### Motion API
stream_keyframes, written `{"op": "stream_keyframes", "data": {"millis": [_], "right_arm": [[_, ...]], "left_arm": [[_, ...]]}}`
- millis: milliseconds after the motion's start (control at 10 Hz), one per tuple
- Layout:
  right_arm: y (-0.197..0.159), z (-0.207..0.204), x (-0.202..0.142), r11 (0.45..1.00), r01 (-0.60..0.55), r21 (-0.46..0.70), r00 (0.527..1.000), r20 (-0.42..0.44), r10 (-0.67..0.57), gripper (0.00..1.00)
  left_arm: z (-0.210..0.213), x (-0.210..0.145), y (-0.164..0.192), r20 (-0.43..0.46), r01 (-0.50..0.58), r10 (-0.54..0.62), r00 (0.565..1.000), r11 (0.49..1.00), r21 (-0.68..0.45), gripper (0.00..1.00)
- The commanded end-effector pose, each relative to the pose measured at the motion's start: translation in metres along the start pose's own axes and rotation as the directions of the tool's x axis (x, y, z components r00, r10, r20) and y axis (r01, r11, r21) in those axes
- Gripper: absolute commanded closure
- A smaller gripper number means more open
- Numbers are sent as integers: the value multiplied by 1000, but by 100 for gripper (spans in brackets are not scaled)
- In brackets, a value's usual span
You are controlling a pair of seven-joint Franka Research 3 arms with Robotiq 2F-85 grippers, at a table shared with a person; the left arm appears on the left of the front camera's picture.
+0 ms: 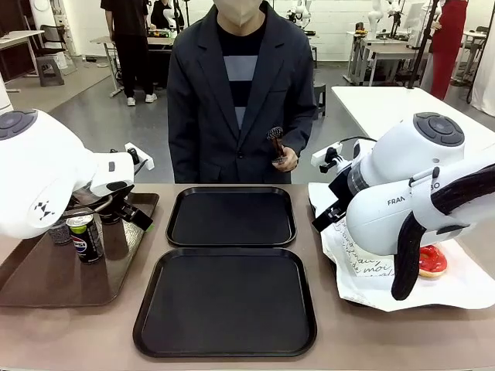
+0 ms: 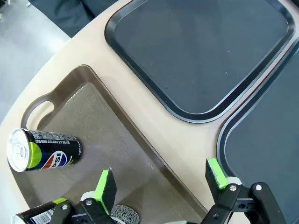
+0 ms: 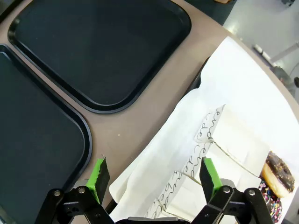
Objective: Set up donuts and drinks on trays.
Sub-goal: Pick up one Pepsi coke and place it on the Flat Tray.
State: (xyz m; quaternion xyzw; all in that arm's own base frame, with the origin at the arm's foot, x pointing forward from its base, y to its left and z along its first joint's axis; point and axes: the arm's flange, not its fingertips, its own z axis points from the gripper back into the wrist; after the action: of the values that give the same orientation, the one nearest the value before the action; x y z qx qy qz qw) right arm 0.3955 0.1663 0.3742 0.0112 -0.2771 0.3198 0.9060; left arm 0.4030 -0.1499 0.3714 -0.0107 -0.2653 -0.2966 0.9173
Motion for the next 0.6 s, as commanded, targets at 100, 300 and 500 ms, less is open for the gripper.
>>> {"op": "stream_keyframes", "data": {"millis": [100, 300, 500], "right_arm": [[0, 0, 0, 1000, 0, 0, 1000, 0, 0, 0], [0, 0, 0, 1000, 0, 0, 1000, 0, 0, 0], [0, 0, 0, 1000, 0, 0, 1000, 0, 0, 0]], "left_arm": [[0, 0, 0, 0, 0, 0, 1000, 1000, 0, 0], [0, 0, 0, 0, 0, 0, 1000, 1000, 0, 0], [0, 0, 0, 0, 0, 0, 1000, 1000, 0, 0]]}}
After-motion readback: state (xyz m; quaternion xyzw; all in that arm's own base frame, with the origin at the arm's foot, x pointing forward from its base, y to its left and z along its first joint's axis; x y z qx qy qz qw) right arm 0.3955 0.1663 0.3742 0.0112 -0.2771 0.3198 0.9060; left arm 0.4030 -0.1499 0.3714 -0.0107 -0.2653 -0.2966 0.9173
